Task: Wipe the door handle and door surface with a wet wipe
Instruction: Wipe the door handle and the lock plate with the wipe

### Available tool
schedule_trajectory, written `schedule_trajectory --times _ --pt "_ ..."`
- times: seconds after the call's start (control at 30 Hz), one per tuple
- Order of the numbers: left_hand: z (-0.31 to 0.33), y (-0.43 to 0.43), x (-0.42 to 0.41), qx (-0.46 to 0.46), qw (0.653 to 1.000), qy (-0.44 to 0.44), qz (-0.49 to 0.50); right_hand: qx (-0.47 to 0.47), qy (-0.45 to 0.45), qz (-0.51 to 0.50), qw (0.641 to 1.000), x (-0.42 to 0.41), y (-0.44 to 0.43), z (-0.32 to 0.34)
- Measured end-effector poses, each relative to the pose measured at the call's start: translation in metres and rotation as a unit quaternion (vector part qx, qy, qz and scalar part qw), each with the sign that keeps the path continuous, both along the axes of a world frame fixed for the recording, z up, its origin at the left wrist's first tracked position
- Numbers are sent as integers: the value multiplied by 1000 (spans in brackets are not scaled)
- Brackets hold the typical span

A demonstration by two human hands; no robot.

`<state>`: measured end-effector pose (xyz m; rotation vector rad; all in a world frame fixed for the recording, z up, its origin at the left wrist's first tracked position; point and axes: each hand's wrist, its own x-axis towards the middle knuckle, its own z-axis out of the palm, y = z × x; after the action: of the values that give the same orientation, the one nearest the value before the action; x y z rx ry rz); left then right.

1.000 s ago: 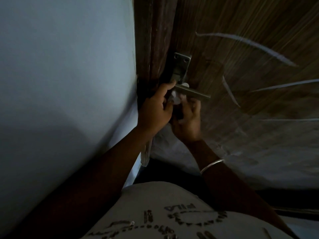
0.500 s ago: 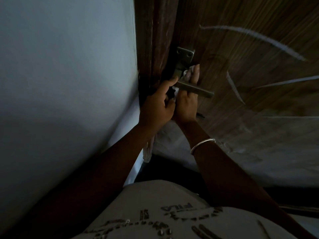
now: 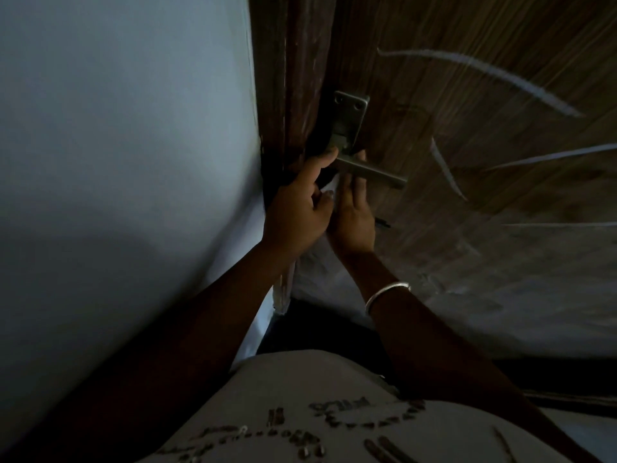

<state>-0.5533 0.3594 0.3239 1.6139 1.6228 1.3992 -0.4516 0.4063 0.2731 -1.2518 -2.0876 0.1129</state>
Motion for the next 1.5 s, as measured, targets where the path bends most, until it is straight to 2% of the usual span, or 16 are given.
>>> schedule_trajectory --times 0.17,0.27,0.4,0.47,0.5,0.53,0.6,0.7,0.77,0.8,0.9,1.0,1.17,1.33,1.43,1.5 --pt "-1 1 -1 13 1000 14 4 -40 132 7 990 -12 1 13" --pt "-3 1 -1 23 1000 8 -2 -95 131 -24 987 -8 9 15" --pt "-4 -1 -1 49 999 24 1 -18 57 8 998 -7 -7 -4" --pt "-7 -7 -2 87 995 49 13 -57 149 -5 987 -8 -13 -10" --pt "-8 -9 -2 94 994 55 25 -100 255 -34 961 -8 -14 -9" --pt "-9 -11 -2 93 993 55 40 -175 377 -78 906 -9 -15 -3" --pt "-9 -12 -1 90 992 50 78 -316 581 -111 742 -13 -17 13" --pt "-9 -12 -1 85 988 24 125 -416 731 -22 541 -15 -17 33" --pt "-11 -13 -3 77 987 12 140 -441 774 -2 454 -15 -15 44" --pt "-13 -14 -4 74 987 13 140 -457 779 -5 430 -17 -15 50" --pt "-17 -16 -4 62 989 26 132 -514 721 -35 463 -25 -15 58" --pt "-17 -15 -7 62 988 22 140 -547 737 -12 397 -38 -18 66" --pt "-16 -11 -13 77 984 -5 163 -570 701 19 428 -44 -17 66" --pt "-19 -14 -10 68 987 14 145 -531 705 -23 469 -15 -11 55" --pt "-17 -14 -9 61 987 31 143 -536 724 -23 434 -17 -8 53" --pt "-17 -15 -8 55 988 40 142 -563 700 -1 440 -31 -11 58"
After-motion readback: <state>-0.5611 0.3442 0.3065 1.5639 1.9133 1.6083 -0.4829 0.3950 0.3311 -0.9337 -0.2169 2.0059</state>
